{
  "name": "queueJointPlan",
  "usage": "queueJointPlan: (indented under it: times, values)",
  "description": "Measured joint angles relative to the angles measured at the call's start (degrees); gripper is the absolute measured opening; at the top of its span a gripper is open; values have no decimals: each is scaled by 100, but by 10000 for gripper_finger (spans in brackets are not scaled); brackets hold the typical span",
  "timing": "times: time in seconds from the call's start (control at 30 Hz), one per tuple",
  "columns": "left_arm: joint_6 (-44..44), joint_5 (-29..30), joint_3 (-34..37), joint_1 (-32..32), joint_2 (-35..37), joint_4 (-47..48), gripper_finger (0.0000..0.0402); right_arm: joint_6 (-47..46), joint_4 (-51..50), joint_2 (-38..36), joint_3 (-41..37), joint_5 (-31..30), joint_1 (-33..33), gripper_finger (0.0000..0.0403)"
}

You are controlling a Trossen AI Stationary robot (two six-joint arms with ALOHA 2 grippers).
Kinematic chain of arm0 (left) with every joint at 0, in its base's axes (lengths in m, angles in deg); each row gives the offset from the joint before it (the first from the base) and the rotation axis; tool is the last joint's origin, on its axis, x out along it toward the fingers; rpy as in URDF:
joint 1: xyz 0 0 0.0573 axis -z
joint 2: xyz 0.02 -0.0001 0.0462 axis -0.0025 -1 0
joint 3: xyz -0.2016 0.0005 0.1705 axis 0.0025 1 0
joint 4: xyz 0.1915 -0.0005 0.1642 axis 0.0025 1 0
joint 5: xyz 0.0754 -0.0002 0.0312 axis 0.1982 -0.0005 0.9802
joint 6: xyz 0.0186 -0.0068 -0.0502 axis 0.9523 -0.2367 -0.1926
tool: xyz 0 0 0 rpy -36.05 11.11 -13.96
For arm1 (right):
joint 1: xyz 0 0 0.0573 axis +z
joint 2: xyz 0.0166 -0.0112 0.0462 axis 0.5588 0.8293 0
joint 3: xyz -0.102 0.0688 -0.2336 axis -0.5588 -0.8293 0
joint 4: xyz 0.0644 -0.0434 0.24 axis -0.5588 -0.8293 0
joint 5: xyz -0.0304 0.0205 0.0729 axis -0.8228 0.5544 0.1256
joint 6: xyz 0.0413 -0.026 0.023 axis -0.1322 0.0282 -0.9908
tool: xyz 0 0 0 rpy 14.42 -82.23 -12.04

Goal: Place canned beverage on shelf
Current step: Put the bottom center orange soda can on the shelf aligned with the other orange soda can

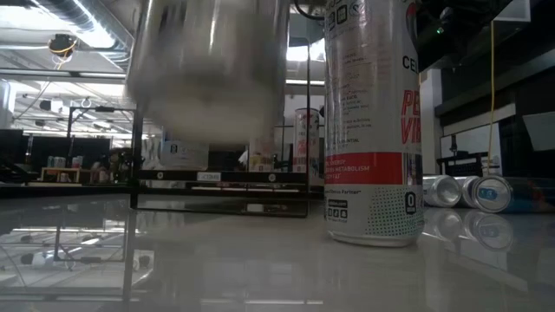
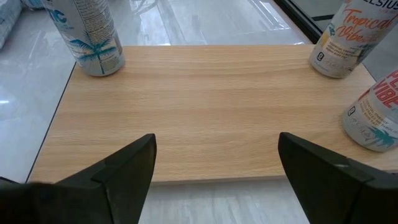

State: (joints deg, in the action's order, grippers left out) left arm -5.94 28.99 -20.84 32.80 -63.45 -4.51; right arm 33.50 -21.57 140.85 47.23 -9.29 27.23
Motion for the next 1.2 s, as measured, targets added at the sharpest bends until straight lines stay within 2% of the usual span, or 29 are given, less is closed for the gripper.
queueJointPlan:
  times: [0.4, 0.73, 1.0, 1.2]
  values:
    - [1122, -2, 0, -583, 1639, 25, 235, -2, -2, 2, 0, -2, -2, 333]
    - [2664, -38, 0, -1858, 2811, 288, 236, 0, -2, 2, 0, -2, -2, 333]
    - [3592, -1012, 0, -3543, 3036, 565, 236, 0, -2, 2, 0, -2, -2, 333]
    - [4264, -1898, -2, -4812, 2752, 771, 236, 0, -2, 2, 0, -2, -2, 333]
